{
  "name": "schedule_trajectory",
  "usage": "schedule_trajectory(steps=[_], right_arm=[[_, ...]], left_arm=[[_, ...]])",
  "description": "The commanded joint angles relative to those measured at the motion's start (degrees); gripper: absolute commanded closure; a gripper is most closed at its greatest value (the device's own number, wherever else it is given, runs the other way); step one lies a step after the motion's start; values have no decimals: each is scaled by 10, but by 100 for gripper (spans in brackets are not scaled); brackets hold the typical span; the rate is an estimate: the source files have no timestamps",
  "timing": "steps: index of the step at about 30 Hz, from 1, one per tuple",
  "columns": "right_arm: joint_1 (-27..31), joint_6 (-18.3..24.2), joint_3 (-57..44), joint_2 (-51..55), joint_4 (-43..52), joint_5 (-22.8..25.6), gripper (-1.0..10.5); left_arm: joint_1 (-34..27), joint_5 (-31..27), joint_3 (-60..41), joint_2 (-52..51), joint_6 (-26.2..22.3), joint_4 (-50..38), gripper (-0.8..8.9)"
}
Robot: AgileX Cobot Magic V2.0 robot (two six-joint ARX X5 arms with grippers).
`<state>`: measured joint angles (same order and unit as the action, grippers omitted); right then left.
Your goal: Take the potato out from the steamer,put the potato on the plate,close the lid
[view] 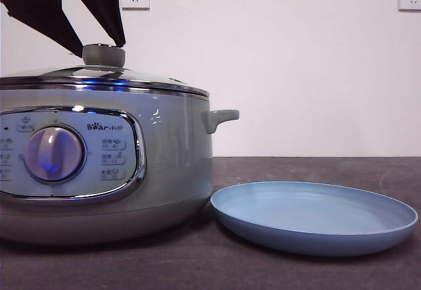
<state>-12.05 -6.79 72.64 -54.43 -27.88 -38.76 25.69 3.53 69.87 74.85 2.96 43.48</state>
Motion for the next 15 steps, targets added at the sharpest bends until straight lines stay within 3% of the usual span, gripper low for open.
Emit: schedule_trajectory(steps=[1, 13, 15], right_arm=[[-2, 4, 3, 0, 2, 2, 477], [-2, 4, 3, 1, 1, 2, 478], [-2, 3, 3, 1, 1, 2, 478]], left_arm=[[2, -4, -1, 10, -14, 8, 458], [2, -2, -1, 32, -18, 15, 474], [5, -2, -1, 32, -21, 14, 558]])
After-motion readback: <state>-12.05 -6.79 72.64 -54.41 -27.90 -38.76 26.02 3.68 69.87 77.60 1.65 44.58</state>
